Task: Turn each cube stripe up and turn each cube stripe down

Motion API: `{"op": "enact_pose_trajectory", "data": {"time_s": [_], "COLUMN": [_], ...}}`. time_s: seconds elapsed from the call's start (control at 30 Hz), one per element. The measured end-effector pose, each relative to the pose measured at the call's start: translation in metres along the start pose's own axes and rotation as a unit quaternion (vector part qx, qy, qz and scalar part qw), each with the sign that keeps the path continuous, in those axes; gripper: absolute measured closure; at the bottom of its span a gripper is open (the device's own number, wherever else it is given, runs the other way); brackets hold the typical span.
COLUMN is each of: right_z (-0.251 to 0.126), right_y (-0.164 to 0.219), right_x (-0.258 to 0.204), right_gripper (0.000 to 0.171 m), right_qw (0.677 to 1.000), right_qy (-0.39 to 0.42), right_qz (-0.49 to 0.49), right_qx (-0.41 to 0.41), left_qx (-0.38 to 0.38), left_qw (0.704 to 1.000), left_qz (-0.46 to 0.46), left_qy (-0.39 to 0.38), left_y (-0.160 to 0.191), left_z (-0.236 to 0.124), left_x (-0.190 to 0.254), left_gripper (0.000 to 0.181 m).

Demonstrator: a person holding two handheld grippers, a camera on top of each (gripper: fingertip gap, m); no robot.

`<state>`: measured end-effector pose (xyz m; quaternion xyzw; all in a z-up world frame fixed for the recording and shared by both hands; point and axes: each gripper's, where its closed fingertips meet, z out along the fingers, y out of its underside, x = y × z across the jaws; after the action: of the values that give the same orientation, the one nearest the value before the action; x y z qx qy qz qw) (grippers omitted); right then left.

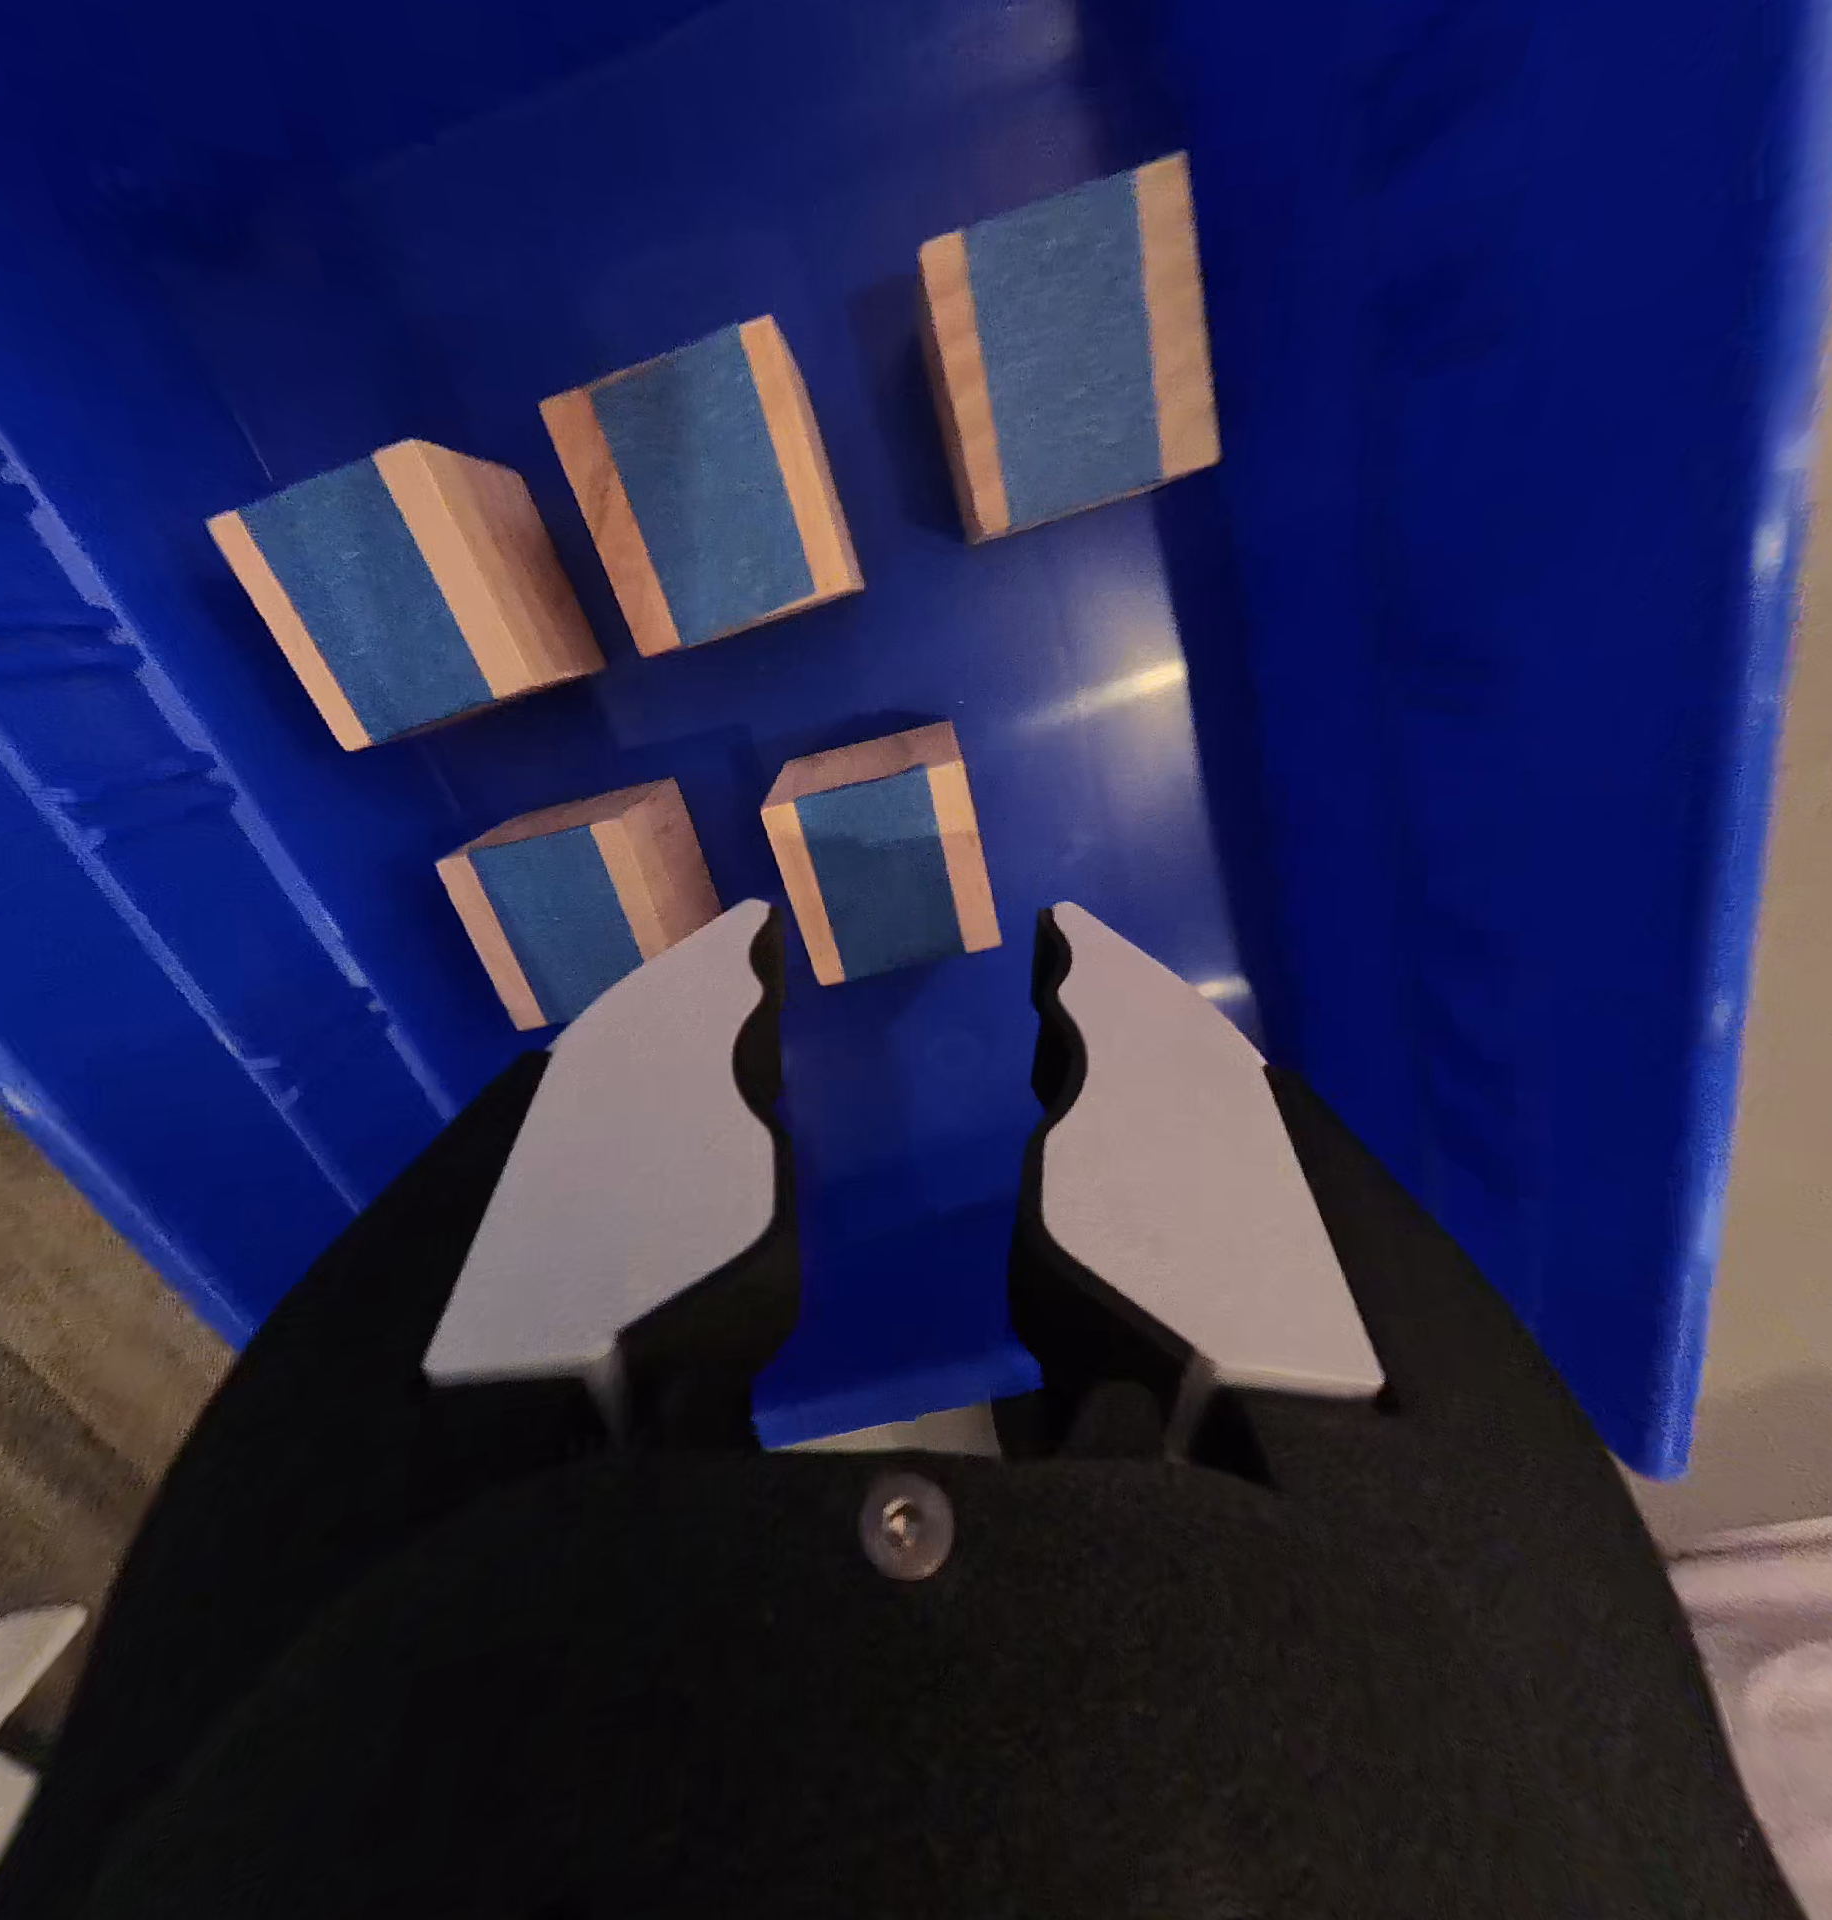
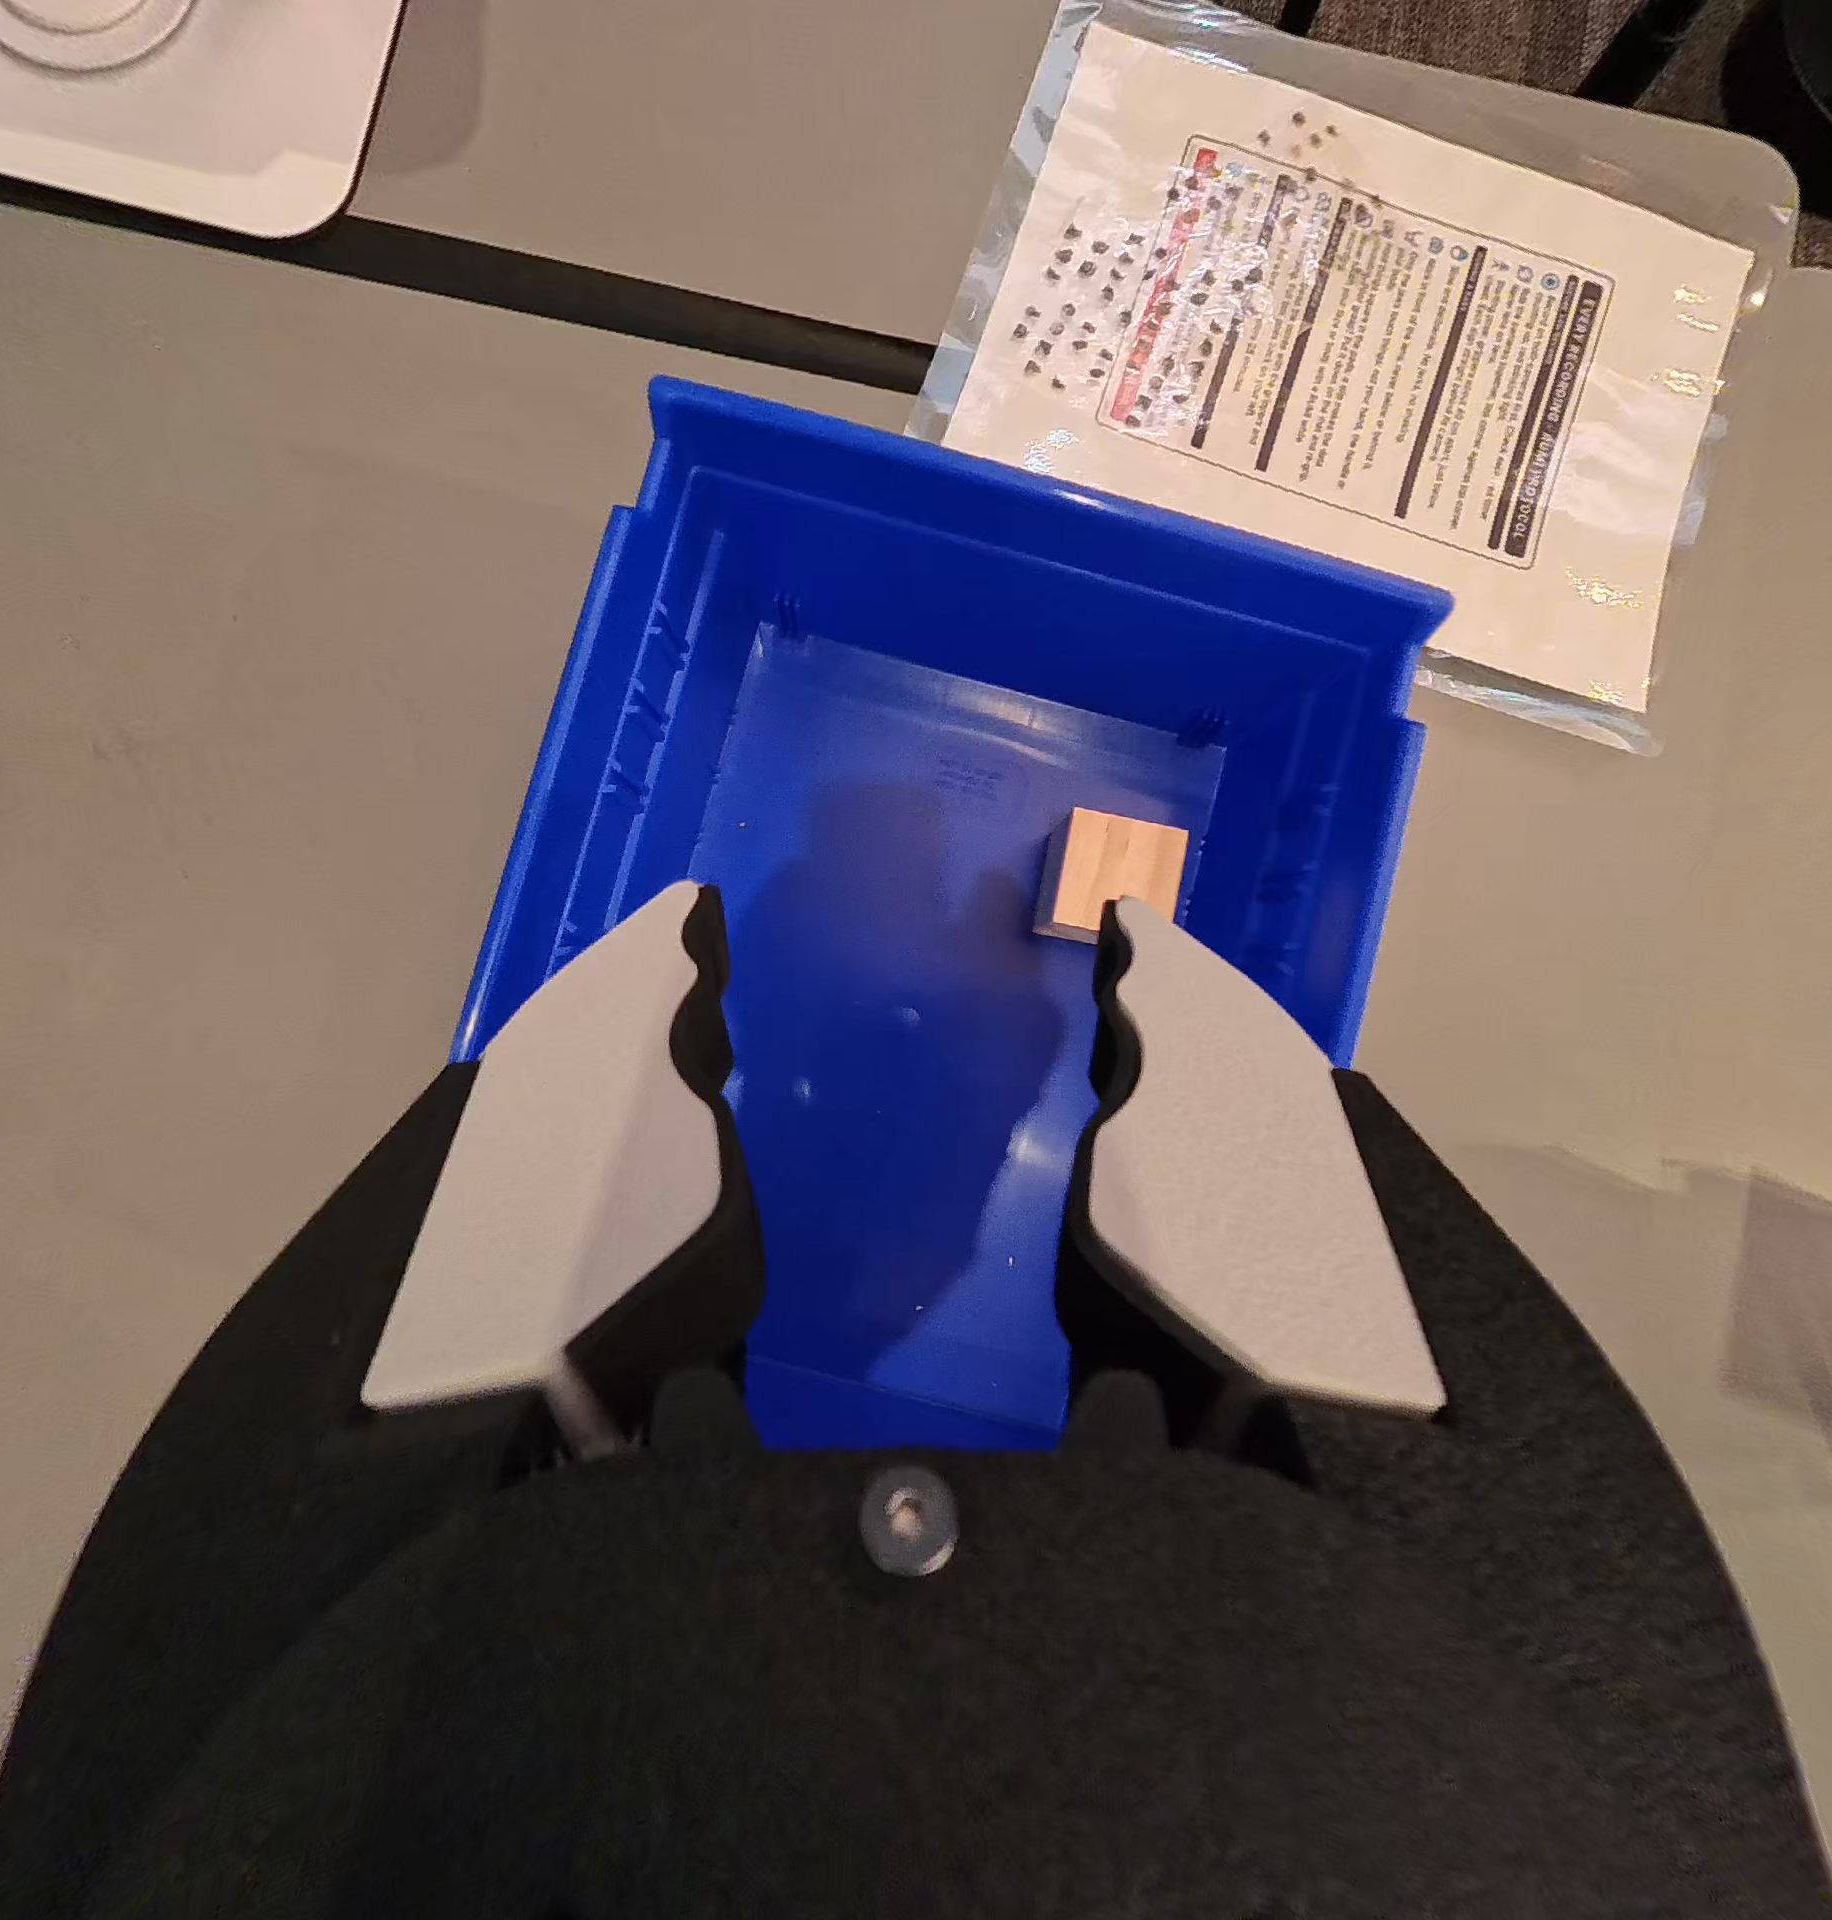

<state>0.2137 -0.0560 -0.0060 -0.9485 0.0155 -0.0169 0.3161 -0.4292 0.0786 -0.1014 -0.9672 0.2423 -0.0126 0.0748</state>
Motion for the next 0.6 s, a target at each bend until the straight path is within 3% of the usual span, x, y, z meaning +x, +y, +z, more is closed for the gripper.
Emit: {"op": "enact_pose_trajectory", "data": {"time_s": [0.27, 0.37, 0.5, 0.6], "right_z": [0.004, 0.007, 0.005, -0.002], "right_y": [0.003, 0.005, 0.004, -0.004], "right_x": [-0.002, -0.003, -0.004, -0.009], "right_gripper": [0.103, 0.103, 0.105, 0.106], "right_qw": [1.000, 0.999, 0.998, 0.998], "right_qy": [0.007, 0.011, 0.023, 0.035], "right_qz": [-0.019, -0.027, -0.040, -0.055], "right_qx": [-0.018, -0.028, -0.031, -0.011], "left_qx": [-0.058, -0.080, -0.077, -0.025], "left_qw": [0.998, 0.996, 0.997, 1.000], "left_qz": [-0.030, -0.029, -0.010, -0.009], "left_qy": [0.009, -0.003, -0.005, -0.005], "left_y": [0.005, 0.008, 0.008, -0.001], "left_z": [0.030, 0.037, 0.031, 0.007], "left_x": [-0.001, -0.003, -0.002, -0.002], "left_gripper": [0.128, 0.133, 0.134, 0.134]}}
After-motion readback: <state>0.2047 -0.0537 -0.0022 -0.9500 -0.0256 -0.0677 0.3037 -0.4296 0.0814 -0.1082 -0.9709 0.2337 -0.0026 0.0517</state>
